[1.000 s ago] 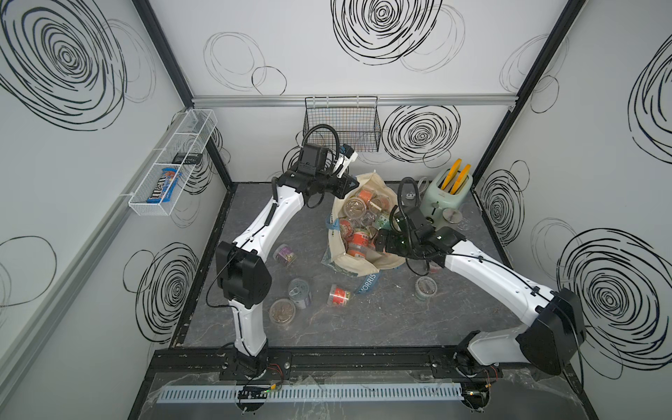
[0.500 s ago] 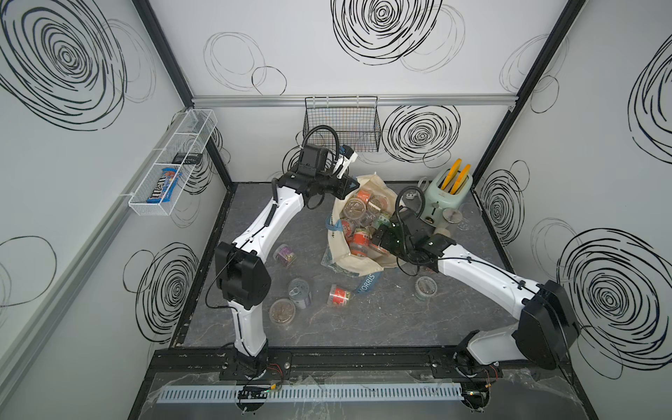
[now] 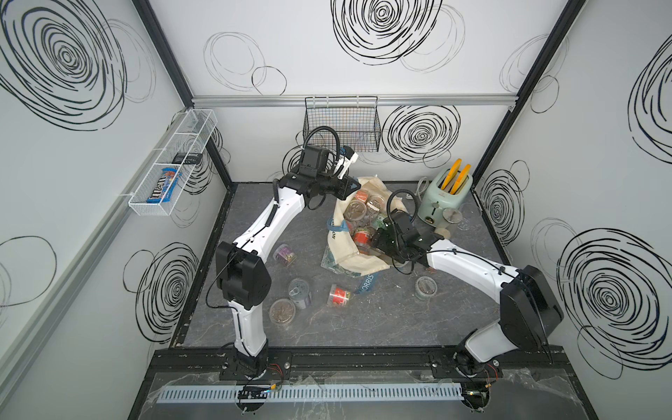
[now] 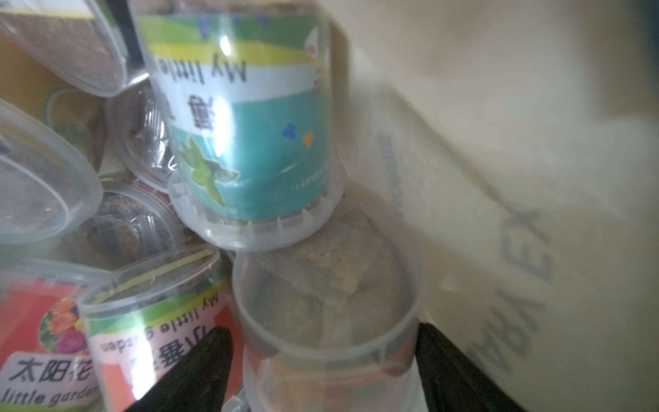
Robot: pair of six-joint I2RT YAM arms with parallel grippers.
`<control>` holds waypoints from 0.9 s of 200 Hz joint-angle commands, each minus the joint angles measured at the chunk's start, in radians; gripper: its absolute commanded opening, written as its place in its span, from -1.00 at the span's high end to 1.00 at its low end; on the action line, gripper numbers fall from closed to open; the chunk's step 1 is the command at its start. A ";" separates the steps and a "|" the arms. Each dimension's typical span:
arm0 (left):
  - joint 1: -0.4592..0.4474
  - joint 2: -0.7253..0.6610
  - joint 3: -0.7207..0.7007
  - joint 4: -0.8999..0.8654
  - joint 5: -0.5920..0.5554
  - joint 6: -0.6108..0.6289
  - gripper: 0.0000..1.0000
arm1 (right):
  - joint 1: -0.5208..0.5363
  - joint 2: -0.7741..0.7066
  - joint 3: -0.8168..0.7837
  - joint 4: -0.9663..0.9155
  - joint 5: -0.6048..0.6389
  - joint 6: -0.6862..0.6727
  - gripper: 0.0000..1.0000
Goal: Take out the seed jars from the canvas bag
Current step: Pick up the seed jar from the canvas bag.
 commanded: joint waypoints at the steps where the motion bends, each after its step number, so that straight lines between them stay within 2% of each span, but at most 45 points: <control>1: -0.005 -0.088 0.015 0.171 0.069 -0.009 1.00 | -0.017 0.030 0.016 -0.014 -0.047 -0.007 -0.52; 42: -0.002 -0.093 0.008 0.166 0.069 -0.003 1.00 | -0.019 0.031 0.046 -0.067 -0.020 -0.017 -0.48; 63: -0.002 -0.094 0.003 0.167 0.068 0.002 1.00 | -0.022 0.009 0.029 -0.047 -0.015 -0.023 -0.29; 180: 0.004 -0.094 -0.021 0.178 0.075 0.005 1.00 | -0.029 -0.162 -0.018 -0.030 0.024 -0.061 -0.25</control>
